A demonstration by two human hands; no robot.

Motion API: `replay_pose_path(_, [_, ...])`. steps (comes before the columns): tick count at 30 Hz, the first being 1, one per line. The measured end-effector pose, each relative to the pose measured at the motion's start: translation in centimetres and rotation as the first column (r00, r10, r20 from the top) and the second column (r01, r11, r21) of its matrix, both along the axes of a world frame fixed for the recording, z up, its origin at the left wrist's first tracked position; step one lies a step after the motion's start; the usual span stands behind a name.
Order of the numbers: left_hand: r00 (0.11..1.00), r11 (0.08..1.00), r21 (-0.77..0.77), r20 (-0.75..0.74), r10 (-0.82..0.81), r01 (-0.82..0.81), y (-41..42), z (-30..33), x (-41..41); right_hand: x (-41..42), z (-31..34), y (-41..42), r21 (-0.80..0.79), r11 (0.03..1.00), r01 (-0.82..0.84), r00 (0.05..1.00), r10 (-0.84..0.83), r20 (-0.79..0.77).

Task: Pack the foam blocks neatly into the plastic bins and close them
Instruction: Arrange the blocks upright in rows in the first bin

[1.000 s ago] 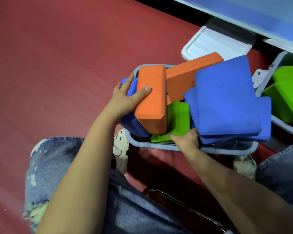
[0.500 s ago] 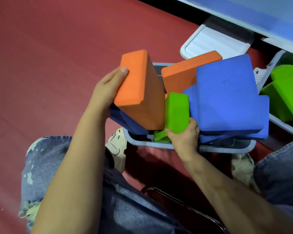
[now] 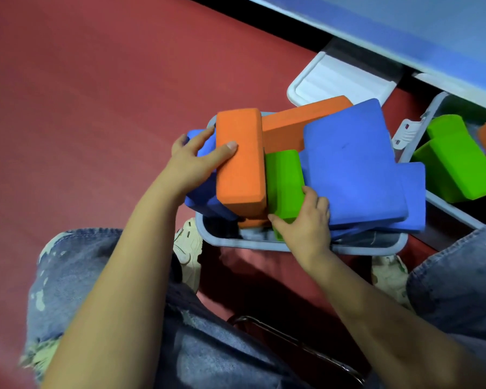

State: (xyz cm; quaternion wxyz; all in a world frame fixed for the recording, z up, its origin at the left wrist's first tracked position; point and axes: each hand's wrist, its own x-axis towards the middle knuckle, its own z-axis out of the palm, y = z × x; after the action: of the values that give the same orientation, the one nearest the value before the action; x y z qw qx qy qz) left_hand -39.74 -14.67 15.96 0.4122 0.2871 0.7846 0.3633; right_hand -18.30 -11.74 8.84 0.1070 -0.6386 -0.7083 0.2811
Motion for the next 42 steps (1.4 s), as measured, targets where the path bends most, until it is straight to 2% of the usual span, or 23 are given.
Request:
replay_pose_path(3, [1.0, 1.0, -0.021, 0.028, 0.014, -0.013, 0.1, -0.8, 0.3, 0.7, 1.4, 1.7, -0.13, 0.987, -0.096, 0.994, 0.103, 0.048])
replay_pose_path(5, [1.0, 0.999, -0.022, 0.014, 0.025, -0.025, 0.4, -1.2, 0.2, 0.9, 2.9, 3.0, -0.12, 0.981, -0.151, 0.987, 0.156, 0.031])
replay_pose_path(6, [1.0, 0.999, -0.043, -0.008, 0.02, -0.02, 0.7, -1.8, 0.3, 0.9, 3.7, 3.6, -0.072, 0.985, -0.156, 0.988, 0.155, -0.017])
replay_pose_path(8, [0.997, 0.993, -0.115, -0.081, -0.013, 0.004, 1.0, -3.4, 1.2, 0.3, 6.1, 4.5, -0.035, 0.993, -0.109, 0.968, 0.099, -0.23])
replay_pose_path(10, [0.979, 0.962, -0.259, -0.154, -0.132, 0.089, 0.5, -5.8, 2.7, -1.4, 7.8, 5.5, -0.167, 0.979, -0.113, 0.901, 0.03, -0.432])
replay_pose_path(11, [0.956, 0.923, -0.347, -0.176, -0.235, 0.163, 0.1, -7.2, 3.5, -2.4, 8.0, 5.9, -0.2, 0.964, -0.176, 0.9, 0.075, -0.429])
replay_pose_path(13, [0.899, 0.839, -0.476, -0.195, -0.392, 0.263, -0.6, -9.2, 4.5, -4.0, 6.9, 6.4, -0.202, 0.915, -0.35, 0.917, 0.29, -0.272])
replay_pose_path(15, [0.893, 0.824, -0.5, -0.194, -0.406, 0.267, -0.3, -9.3, 4.5, -4.6, 4.6, 6.5, -0.213, 0.855, -0.473, 0.878, 0.478, -0.029])
replay_pose_path(17, [0.914, 0.85, -0.464, -0.176, -0.366, 0.251, 0.3, -9.3, 3.9, -4.0, 2.5, 6.5, -0.175, 0.828, -0.533, 0.795, 0.561, 0.23])
replay_pose_path(19, [0.936, 0.878, -0.423, -0.157, -0.316, 0.225, 0.6, -9.8, 3.3, -3.0, 1.4, 6.5, -0.116, 0.815, -0.568, 0.75, 0.57, 0.335])
replay_pose_path(22, [0.985, 0.945, -0.316, -0.115, -0.126, 0.084, 0.5, -10.8, 2.5, -1.9, 0.8, 6.0, -0.148, 0.863, -0.483, 0.815, 0.505, 0.284])
replay_pose_path(24, [0.999, 0.971, -0.236, -0.031, 0.022, -0.028, 0.7, -11.0, 2.0, -1.6, 0.7, 5.2, -0.186, 0.887, -0.423, 0.856, 0.459, 0.24])
replay_pose_path(27, [0.986, 0.975, -0.167, 0.063, 0.157, -0.145, 1.1, -10.8, 1.7, -1.1, 0.2, 3.4, -0.178, 0.87, -0.46, 0.82, 0.493, 0.291])
replay_pose_path(29, [0.994, 0.976, -0.191, 0.007, 0.107, -0.103, 1.4, -10.5, 2.0, -0.7, -0.4, 2.7, -0.161, 0.864, -0.478, 0.801, 0.503, 0.325])
replay_pose_path(31, [0.968, 0.947, -0.321, -0.239, -0.071, -0.01, 1.5, -10.5, 2.5, -0.6, -1.0, 2.9, -0.158, 0.857, -0.491, 0.784, 0.513, 0.35])
replay_pose_path(32, [0.921, 0.935, -0.355, -0.359, -0.153, 0.017, 1.4, -10.3, 3.1, -0.6, -1.2, 3.2, -0.156, 0.855, -0.495, 0.775, 0.516, 0.365])
replay_pose_path(33, [0.889, 0.936, -0.349, -0.416, -0.191, 0.038, 1.3, -10.1, 3.9, -0.7, -1.3, 3.5, -0.152, 0.853, -0.499, 0.768, 0.516, 0.378])
replay_pose_path(37, [0.925, 0.927, -0.35, -0.289, -0.246, 0.137, 0.4, -10.9, 7.4, -0.1, -1.5, 4.3, -0.081, 0.857, -0.508, 0.784, 0.499, 0.368])
replay_pose_path(42, [0.855, 0.925, -0.302, -0.391, -0.341, 0.231, -0.4, -11.5, 8.7, 0.2, -1.1, 4.8, -0.041, 0.863, -0.503, 0.812, 0.489, 0.318])
